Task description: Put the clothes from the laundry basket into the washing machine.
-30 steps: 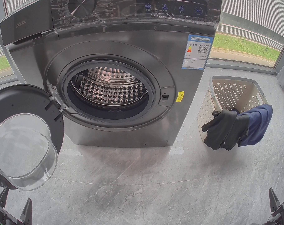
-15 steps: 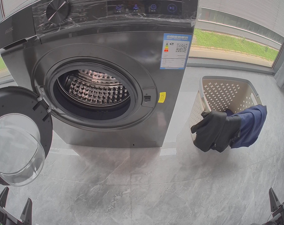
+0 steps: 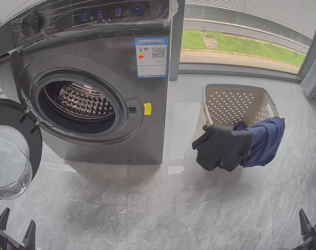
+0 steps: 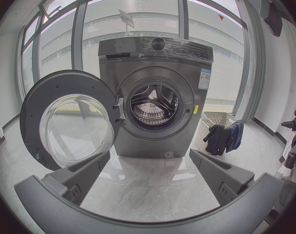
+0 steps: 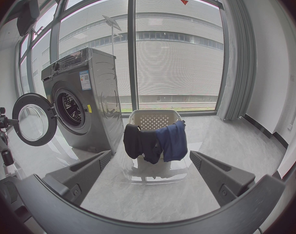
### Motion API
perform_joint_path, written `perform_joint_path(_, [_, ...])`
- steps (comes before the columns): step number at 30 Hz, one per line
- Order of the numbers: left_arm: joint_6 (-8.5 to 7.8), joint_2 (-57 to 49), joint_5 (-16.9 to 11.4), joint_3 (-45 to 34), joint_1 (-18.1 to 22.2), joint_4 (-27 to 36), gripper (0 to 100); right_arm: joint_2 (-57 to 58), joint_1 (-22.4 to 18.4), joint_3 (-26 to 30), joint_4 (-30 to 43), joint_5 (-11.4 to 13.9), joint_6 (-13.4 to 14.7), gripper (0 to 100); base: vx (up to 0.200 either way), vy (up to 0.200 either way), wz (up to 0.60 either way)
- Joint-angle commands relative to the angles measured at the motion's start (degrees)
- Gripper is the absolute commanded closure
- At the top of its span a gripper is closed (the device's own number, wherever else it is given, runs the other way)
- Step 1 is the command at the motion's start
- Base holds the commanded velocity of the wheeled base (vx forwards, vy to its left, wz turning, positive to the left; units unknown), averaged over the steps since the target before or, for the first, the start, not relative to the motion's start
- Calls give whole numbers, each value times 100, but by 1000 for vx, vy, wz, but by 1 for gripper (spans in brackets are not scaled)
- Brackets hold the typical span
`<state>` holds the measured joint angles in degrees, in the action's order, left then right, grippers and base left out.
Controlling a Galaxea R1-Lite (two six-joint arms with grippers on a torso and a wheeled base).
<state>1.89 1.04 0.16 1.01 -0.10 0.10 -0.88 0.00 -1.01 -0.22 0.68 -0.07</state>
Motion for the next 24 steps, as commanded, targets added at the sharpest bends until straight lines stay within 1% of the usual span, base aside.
perform_joint_path(1, [4, -68, 2, -84, 1, -1, 0, 35, 0, 101, -4, 2, -1, 0, 0, -200, 0])
perform_joint_path(7, [-4, -68, 11, -84, 1, -1, 0, 35, 0, 101, -4, 11, -1, 0, 0, -200, 0])
perform_joint_path(19, [-4, -68, 11, -84, 1, -1, 0, 35, 0, 101, -4, 2, -1, 0, 0, 0, 0])
perform_joint_path(24, [4, -68, 11, -84, 1, -1, 0, 35, 0, 101, -4, 2, -1, 0, 0, -200, 0])
